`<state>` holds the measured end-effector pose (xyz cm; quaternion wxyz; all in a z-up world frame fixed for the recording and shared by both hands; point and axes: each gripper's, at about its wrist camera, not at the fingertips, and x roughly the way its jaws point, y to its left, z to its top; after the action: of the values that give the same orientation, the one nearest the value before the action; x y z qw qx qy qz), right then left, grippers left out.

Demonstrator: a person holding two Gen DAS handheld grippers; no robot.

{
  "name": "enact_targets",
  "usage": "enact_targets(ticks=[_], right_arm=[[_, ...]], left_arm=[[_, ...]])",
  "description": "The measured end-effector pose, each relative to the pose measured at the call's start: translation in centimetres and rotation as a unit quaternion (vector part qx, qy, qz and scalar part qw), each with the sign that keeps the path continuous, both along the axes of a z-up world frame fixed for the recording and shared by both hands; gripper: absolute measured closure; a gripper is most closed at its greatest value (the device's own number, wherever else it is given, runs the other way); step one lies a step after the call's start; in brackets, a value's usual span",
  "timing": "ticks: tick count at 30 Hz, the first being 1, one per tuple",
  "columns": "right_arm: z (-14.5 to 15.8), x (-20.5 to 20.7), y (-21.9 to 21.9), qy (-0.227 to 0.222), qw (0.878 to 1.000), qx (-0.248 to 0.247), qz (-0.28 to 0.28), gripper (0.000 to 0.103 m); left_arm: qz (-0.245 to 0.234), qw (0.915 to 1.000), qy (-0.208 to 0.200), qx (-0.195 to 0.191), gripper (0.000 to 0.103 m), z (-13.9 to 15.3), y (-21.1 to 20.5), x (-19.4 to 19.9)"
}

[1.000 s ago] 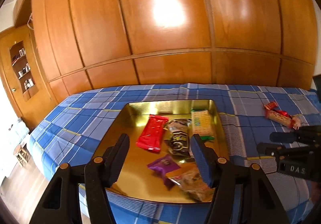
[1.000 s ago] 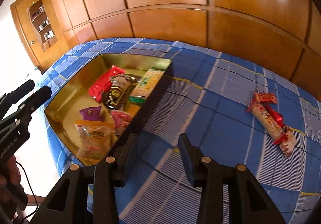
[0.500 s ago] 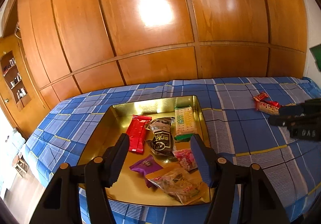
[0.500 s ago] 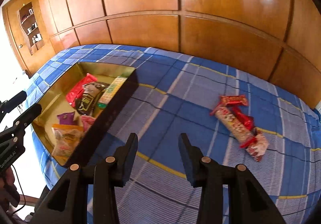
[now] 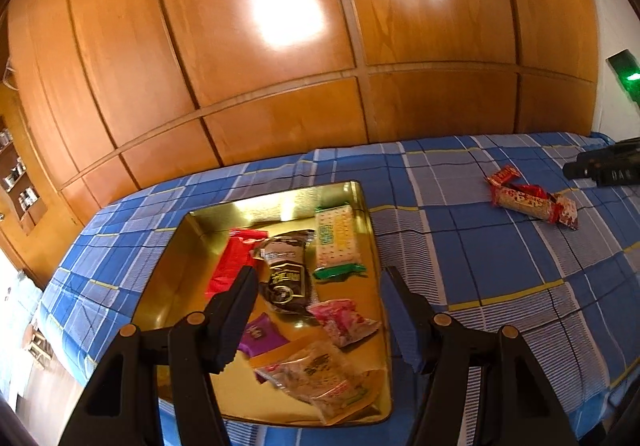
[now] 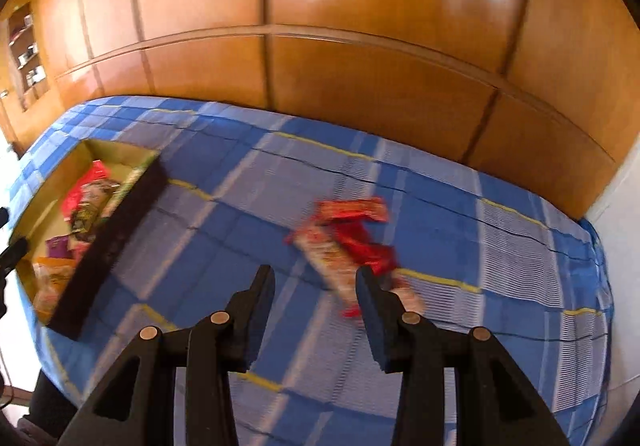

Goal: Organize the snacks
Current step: 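Move both grippers back toward the remaining snacks on the bed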

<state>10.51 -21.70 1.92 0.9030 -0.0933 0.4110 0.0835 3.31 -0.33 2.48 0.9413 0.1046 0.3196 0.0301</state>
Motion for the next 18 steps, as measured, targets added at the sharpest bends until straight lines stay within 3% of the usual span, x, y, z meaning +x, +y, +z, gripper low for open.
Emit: enact_targets(ticks=[5,8,11,18], right_arm=[[-1.9,2.3,-6.0,0.021,0.998,0.01,-0.066,0.06],[-3.4,2.6,-9.1,0.039,0.992,0.051,-0.105,0.06],[-3.9,3.1,-10.3,0.059,0.986,0.065,-0.14,0.06],[-3.3,2.9,-10.5,0.06,0.983,0.098,-0.143,0.06]], left_arm=[[-0.025,0.9992,0.031,-0.01,0.039,-0.7,-1.9,1.7],[-0.036,0.9961,0.07,-0.041,0.039,-1.6,-2.6,3.4],[-0.054,0.988,0.119,-0.082,0.04,-2.7,-3.7,5.4],[-0.076,0.9713,0.18,-0.136,0.044,-5.0,-7.4,9.4]])
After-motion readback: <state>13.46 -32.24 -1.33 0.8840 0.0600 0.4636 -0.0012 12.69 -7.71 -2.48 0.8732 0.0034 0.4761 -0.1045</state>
